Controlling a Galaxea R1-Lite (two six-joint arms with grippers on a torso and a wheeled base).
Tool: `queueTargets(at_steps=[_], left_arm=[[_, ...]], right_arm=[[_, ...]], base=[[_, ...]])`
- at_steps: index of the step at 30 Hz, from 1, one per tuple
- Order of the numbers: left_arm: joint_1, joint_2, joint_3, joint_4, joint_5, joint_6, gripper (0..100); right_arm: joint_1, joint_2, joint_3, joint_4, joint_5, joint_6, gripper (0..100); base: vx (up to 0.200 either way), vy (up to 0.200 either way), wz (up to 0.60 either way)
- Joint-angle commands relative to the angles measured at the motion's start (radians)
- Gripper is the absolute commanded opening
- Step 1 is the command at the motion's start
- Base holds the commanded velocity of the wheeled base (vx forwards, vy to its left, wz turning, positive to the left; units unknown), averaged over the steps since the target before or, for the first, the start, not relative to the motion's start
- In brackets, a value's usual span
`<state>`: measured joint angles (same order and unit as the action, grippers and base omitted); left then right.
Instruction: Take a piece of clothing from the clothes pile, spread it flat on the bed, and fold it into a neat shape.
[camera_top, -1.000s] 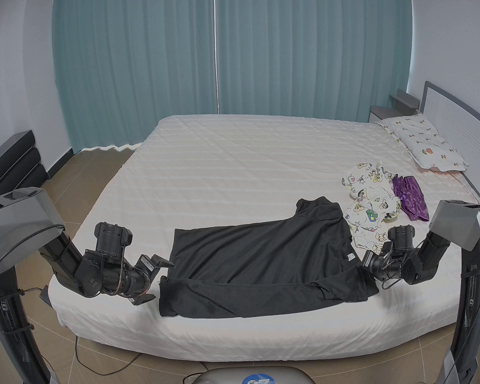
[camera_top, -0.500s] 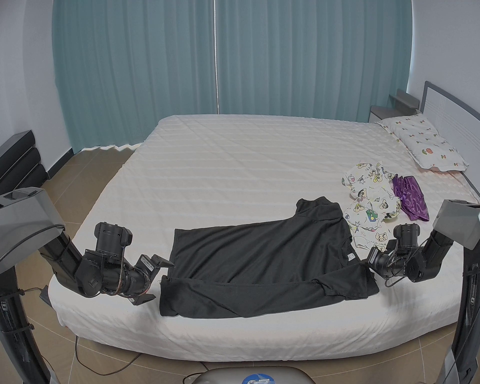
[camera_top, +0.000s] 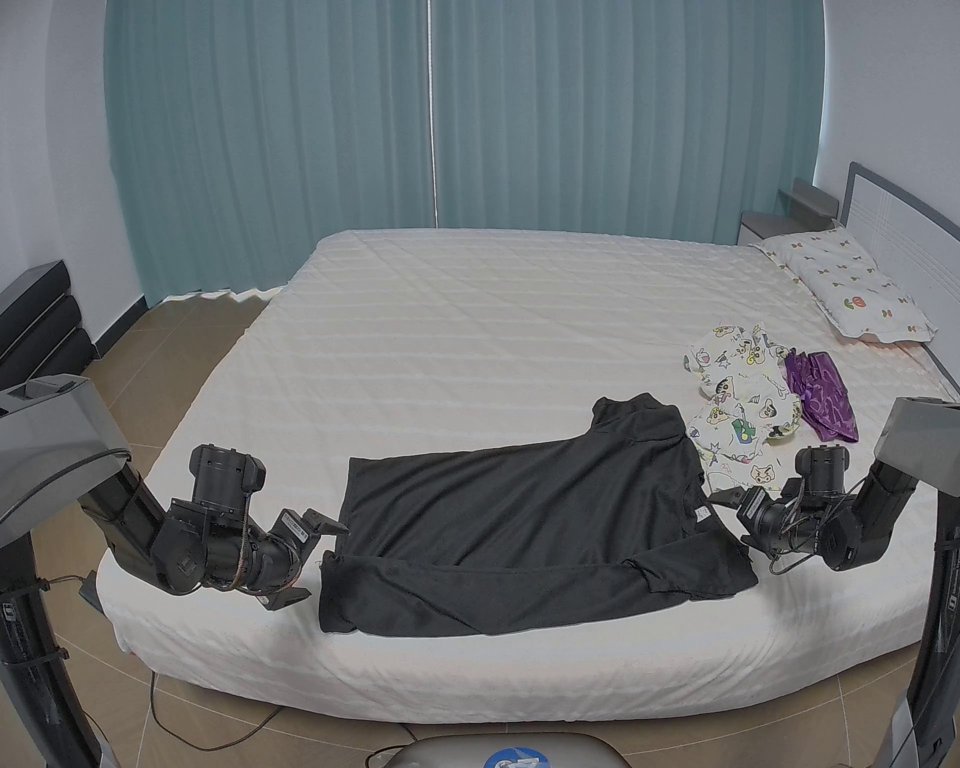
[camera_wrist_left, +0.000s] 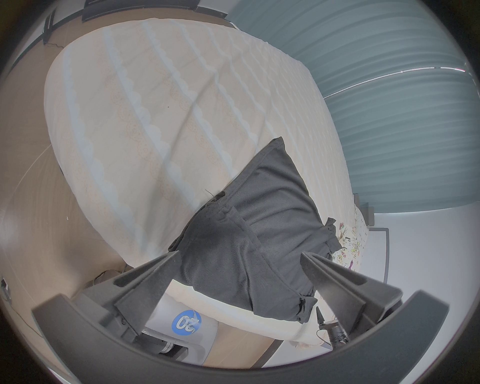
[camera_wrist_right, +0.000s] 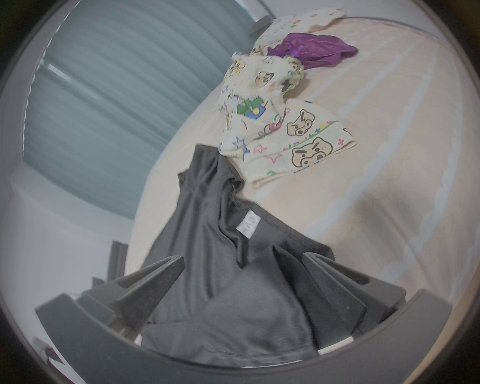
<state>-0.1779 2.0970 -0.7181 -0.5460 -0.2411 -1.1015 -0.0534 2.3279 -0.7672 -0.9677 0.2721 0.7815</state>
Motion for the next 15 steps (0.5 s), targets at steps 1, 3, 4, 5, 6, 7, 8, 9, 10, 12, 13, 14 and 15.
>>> queueTargets(at_steps=[1,3,4,5,6,7,8,9,10,12,13,14,15], left_arm=[[-0.002,0.001,0.002,0.0,0.0,0.0,100],[-0.002,0.001,0.002,0.0,0.0,0.0,100],[-0.002,0.001,0.003,0.0,0.0,0.0,100],[-0.002,0.001,0.002,0.0,0.0,-0.001,100],[-0.002,0.001,0.003,0.0,0.0,-0.001,100],[0.0,0.001,0.003,0.0,0.0,-0.001,100],[-0.002,0.001,0.002,0.0,0.0,-0.001,100],[0.0,0.003,0.0,0.0,0.0,-0.001,100],[-0.002,0.005,0.0,0.0,0.003,0.0,100],[-0.002,0.005,-0.009,0.0,0.008,0.0,100],[-0.002,0.008,-0.017,-0.002,0.016,0.005,100],[-0.002,0.009,-0.026,-0.002,0.023,0.009,100],[-0.002,0.009,-0.026,-0.002,0.023,0.009,100]], right_arm=[[-0.005,-0.032,0.063,-0.045,0.013,0.021,100],[-0.005,-0.035,0.065,-0.045,0.027,0.021,100],[-0.006,-0.041,0.065,-0.045,0.036,0.021,100],[-0.008,-0.047,0.065,-0.045,0.045,0.021,100],[-0.008,-0.047,0.065,-0.045,0.048,0.021,100],[-0.008,-0.047,0.065,-0.045,0.05,0.021,100],[-0.005,-0.044,0.066,-0.045,0.053,0.018,100],[-0.002,-0.041,0.069,-0.045,0.052,0.015,100],[0.0,-0.041,0.074,-0.045,0.052,0.007,100],[0.0,-0.044,0.083,-0.045,0.053,-0.008,100],[0.0,-0.045,0.088,-0.046,0.053,-0.018,100],[0.0,-0.047,0.089,-0.046,0.053,-0.021,100],[0.0,-0.047,0.089,-0.046,0.053,-0.021,100]], base=[[0.2,0.0,0.0],[0.2,0.0,0.0],[0.2,0.0,0.0],[0.2,0.0,0.0],[0.0,0.0,0.0],[0.0,0.0,0.0],[0.0,0.0,0.0],[0.0,0.0,0.0],[0.0,0.0,0.0],[0.0,0.0,0.0],[0.0,0.0,0.0],[0.0,0.0,0.0],[0.0,0.0,0.0]])
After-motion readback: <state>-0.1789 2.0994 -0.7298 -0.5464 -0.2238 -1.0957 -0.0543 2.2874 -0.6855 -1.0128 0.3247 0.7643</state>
